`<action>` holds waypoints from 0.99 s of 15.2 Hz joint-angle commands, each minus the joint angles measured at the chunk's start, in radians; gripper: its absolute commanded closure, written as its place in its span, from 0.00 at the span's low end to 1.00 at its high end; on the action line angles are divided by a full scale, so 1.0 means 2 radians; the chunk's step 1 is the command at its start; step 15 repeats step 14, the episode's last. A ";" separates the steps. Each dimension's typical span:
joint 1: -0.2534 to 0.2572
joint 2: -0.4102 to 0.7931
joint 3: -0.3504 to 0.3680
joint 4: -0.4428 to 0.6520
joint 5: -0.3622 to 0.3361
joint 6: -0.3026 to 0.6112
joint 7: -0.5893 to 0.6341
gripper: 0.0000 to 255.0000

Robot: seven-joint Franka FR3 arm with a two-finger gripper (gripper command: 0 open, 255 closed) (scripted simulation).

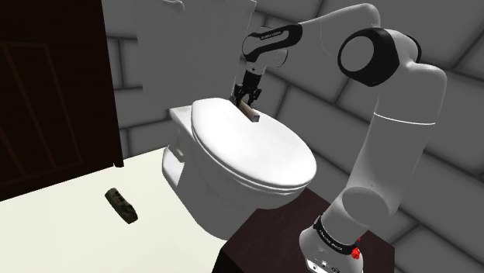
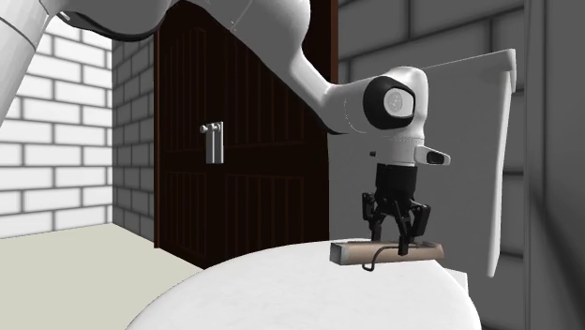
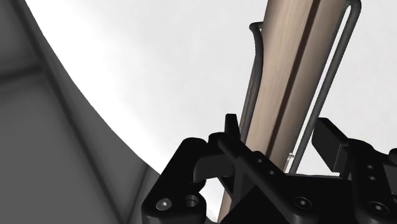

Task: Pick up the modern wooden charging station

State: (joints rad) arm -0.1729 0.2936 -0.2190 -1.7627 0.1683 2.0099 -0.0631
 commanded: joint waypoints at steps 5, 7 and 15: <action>0.000 -0.013 -0.001 0.024 -0.005 -0.036 0.006 1.00; 0.000 -0.016 -0.002 0.033 -0.007 -0.048 0.008 1.00; 0.000 -0.023 -0.003 0.059 -0.009 -0.080 0.012 1.00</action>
